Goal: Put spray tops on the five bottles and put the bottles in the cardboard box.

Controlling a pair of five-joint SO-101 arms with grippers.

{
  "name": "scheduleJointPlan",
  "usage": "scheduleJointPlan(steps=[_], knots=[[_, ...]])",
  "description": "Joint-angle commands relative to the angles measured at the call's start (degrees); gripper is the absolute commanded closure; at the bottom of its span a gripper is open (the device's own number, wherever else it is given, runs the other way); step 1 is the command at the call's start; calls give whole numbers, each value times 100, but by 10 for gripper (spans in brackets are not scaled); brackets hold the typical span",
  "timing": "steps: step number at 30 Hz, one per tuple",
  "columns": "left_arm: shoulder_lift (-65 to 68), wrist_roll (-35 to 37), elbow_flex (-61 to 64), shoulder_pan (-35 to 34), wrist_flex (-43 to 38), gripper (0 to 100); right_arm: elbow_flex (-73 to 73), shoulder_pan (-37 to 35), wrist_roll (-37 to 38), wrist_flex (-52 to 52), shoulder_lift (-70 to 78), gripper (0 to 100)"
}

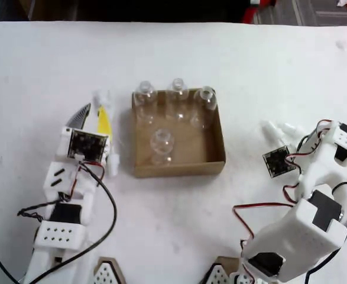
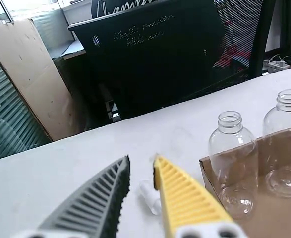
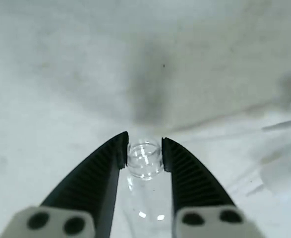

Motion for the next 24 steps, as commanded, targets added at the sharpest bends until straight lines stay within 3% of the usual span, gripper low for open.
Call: scheduleJointPlan(steps=[1,3,6,14,24], knots=[[-22,-70,-88,75,-149,920,-237,13,-9,-40,-75,933],[-22,-70,-88,127,-132,920,-246,-48,-88,-22,-92,937],[-13,-70,-88,136,-123,920,-246,-338,-870,-31,-312,986],[-13,-70,-88,127,-123,920,-246,-1393,-2734,760,-1815,981],[-22,-70,-88,127,-123,920,-237,-2941,-6787,848,-4453,981]])
